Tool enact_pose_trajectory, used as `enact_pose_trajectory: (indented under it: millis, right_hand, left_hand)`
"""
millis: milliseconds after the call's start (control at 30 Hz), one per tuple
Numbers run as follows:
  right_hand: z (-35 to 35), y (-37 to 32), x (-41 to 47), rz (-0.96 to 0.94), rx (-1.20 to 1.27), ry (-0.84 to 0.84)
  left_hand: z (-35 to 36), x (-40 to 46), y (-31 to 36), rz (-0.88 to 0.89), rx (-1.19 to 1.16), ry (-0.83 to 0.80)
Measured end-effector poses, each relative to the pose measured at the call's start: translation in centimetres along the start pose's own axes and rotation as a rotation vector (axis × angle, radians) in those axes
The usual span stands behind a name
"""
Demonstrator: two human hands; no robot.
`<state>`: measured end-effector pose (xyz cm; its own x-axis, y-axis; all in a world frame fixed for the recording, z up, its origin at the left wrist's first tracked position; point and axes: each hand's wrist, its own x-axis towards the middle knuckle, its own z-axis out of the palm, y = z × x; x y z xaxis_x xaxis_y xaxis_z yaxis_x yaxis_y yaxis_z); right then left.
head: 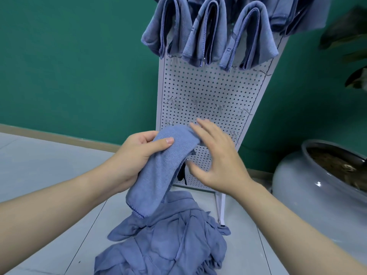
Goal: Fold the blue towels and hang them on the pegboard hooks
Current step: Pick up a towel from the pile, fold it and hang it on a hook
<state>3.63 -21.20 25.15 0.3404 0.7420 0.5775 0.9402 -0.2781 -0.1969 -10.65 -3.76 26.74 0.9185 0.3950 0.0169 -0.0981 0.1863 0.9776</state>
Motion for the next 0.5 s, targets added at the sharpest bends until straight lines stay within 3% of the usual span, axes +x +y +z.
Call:
enact_pose_trajectory:
  millis: [300,400,500]
  right_hand:
    - [1.2,-2.0,0.1,-0.012,0.128,0.099]
    - [0.9,-2.9,0.0,0.13,0.143,0.068]
    - [0.5,-3.5,0.4,0.233,0.07,0.014]
  left_hand:
    - [0.7,-1.2,-0.2,-0.024,0.069,-0.055]
    - [0.2,-1.1,-0.6,0.04,0.245,0.064]
    - [-0.5,-0.8,-1.2,0.301,0.589,0.254]
